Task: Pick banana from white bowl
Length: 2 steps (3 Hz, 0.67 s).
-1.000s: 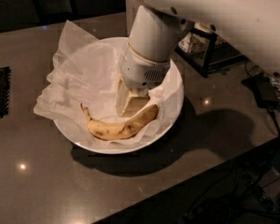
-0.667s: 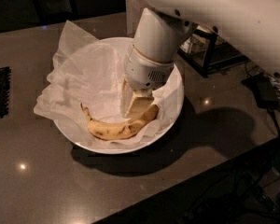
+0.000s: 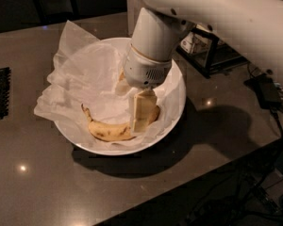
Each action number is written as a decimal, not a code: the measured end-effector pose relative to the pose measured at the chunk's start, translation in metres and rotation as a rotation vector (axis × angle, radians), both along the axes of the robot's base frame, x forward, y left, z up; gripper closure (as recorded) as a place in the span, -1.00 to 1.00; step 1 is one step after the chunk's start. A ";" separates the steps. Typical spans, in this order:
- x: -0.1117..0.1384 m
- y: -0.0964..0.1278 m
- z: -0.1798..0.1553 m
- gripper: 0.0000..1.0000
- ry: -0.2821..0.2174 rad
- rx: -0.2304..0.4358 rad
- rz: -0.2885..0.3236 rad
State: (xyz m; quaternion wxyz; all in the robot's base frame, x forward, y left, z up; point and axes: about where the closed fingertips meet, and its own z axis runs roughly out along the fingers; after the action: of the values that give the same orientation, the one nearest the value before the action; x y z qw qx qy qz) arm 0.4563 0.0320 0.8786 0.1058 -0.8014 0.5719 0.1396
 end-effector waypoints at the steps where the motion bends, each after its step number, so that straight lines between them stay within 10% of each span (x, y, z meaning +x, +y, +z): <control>1: 0.000 0.000 0.000 -0.42 -0.002 0.000 0.000; 2: 0.002 0.002 0.001 -0.34 -0.007 0.003 0.000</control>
Offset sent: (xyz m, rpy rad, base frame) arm 0.0056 0.0060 0.0028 0.0082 -0.0187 -0.0035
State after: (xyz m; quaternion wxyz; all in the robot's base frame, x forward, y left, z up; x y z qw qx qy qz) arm 0.4579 0.0344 0.8794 0.1089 -0.8016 0.5715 0.1376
